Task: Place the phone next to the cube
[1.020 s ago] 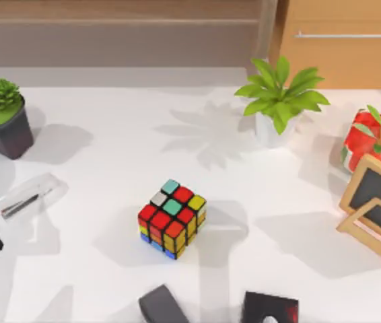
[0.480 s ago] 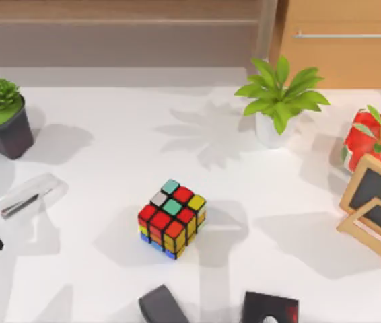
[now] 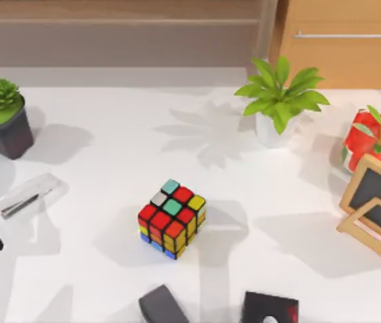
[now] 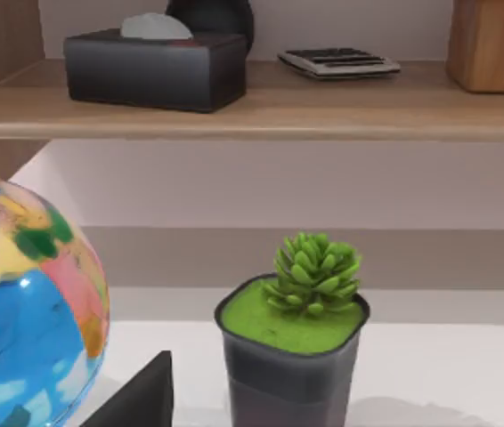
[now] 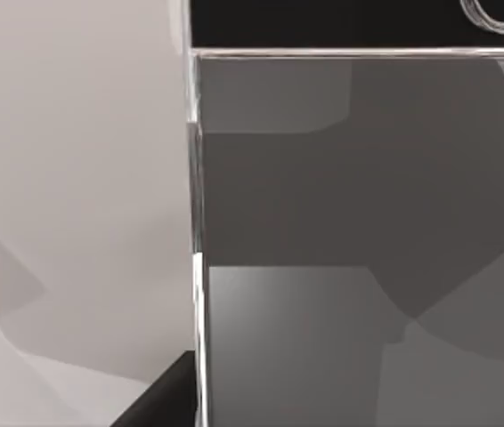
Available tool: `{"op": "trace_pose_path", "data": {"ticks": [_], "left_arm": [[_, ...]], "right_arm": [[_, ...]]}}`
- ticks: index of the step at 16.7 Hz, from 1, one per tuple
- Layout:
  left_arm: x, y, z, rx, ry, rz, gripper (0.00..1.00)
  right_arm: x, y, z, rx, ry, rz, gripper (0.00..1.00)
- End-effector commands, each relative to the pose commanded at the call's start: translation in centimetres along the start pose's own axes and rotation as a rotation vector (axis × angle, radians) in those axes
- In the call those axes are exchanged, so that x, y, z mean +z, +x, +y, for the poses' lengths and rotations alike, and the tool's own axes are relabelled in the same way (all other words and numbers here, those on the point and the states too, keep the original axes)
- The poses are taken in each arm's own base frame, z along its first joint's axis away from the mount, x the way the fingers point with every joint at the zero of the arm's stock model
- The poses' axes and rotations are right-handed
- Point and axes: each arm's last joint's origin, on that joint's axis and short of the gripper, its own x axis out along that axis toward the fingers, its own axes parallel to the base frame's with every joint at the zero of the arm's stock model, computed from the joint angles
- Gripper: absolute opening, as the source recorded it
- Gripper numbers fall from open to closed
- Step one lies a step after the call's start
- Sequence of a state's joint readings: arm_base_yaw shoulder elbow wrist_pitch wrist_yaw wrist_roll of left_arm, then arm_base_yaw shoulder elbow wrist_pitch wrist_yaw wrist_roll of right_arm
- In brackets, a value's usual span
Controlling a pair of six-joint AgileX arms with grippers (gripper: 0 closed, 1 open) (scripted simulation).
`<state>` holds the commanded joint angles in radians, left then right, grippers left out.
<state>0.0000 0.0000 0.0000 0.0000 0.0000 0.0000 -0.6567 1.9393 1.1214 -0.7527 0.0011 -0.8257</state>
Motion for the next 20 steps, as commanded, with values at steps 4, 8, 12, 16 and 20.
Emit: {"op": "trace_pose_path", "data": {"ticks": [4, 8, 12, 16, 20], "left_arm": [[0.0, 0.0, 0.0, 0.0, 0.0, 0.0, 1.0], [0.0, 0.0, 0.0, 0.0, 0.0, 0.0, 1.0], [0.0, 0.0, 0.0, 0.0, 0.0, 0.0, 1.0], [0.0, 0.0, 0.0, 0.0, 0.0, 0.0, 1.0], [0.0, 0.0, 0.0, 0.0, 0.0, 0.0, 1.0]], "right_arm": [[0.0, 0.0, 0.0, 0.0, 0.0, 0.0, 0.0], [0.0, 0.0, 0.0, 0.0, 0.0, 0.0, 0.0], [0.0, -0.6, 0.1, 0.0, 0.003, -0.009, 0.0], [0.0, -2.2, 0.1, 0.0, 0.003, -0.009, 0.0], [0.0, -2.6, 0.1, 0.0, 0.003, -0.009, 0.0]]}}
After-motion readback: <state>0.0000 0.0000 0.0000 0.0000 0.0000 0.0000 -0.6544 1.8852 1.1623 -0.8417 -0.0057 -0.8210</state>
